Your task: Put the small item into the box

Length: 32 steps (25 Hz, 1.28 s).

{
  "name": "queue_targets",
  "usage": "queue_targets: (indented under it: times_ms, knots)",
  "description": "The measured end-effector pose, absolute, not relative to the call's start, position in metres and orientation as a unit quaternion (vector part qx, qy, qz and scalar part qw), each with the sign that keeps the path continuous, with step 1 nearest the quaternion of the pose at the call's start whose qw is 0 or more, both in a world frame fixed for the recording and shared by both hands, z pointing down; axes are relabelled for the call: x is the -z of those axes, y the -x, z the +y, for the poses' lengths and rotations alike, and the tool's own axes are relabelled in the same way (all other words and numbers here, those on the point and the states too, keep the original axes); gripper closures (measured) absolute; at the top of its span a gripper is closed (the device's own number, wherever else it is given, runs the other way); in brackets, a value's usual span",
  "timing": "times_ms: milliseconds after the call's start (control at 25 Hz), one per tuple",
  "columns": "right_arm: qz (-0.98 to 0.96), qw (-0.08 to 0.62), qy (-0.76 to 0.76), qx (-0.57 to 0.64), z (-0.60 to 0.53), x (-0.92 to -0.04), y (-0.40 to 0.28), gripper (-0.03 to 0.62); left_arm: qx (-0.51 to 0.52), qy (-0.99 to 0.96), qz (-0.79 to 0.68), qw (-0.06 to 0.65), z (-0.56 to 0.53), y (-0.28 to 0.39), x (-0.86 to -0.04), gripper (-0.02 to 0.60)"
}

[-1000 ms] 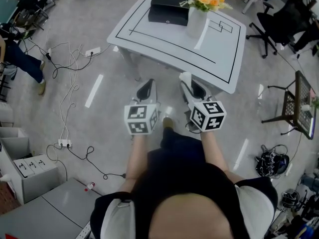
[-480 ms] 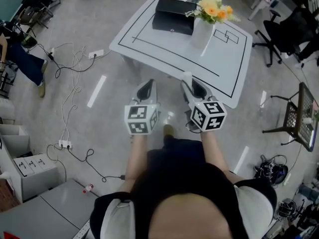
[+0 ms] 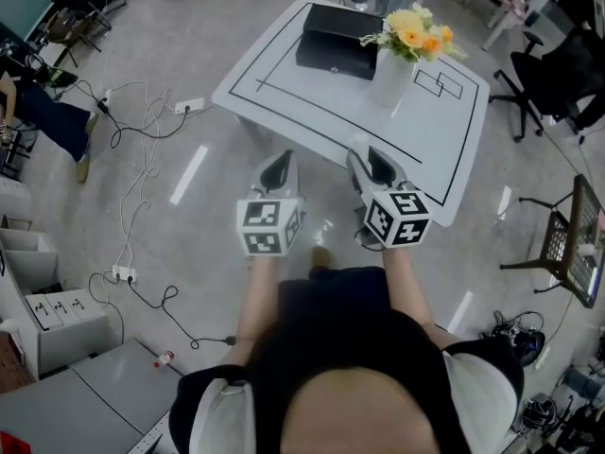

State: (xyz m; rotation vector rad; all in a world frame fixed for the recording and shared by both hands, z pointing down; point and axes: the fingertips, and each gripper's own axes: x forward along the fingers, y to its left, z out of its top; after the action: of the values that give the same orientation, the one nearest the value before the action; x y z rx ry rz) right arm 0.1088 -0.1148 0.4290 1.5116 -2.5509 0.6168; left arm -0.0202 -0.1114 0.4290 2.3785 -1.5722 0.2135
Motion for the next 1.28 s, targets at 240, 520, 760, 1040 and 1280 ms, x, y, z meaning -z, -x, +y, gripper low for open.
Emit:
queue_targets:
  times_ms: [240, 520, 760, 1040, 1280]
  knots:
    - [-0.844, 0.054, -0.492, -0.205, -0.12, -0.434, -0.106, 0.457, -0.08, -0.819, -0.552, 0.136, -0.114, 0.025, -0.436, 0.574]
    - [-0.844, 0.047, -0.491, -0.209, -0.118, -0.433, -0.106, 0.457, -0.083, -0.821, -0.549, 0.136, -0.11, 0.02, -0.432, 0.572]
    - [-0.845, 0.048, -0.489, -0.212, -0.113, -0.434, -0.107, 0.457, -0.088, -0.82, -0.548, 0.138, -0.102, 0.017, -0.436, 0.572]
    - [-0.847, 0.057, -0.482, -0.217, -0.106, -0.44, -0.102, 0.457, -0.087, -0.816, -0.551, 0.149, -0.093, 0.02, -0.439, 0.572]
    - [-0.845, 0.054, -0.485, -0.219, -0.109, -0.441, -0.103, 0.457, -0.087, -0.814, -0.553, 0.153, -0.093, 0.022, -0.442, 0.572]
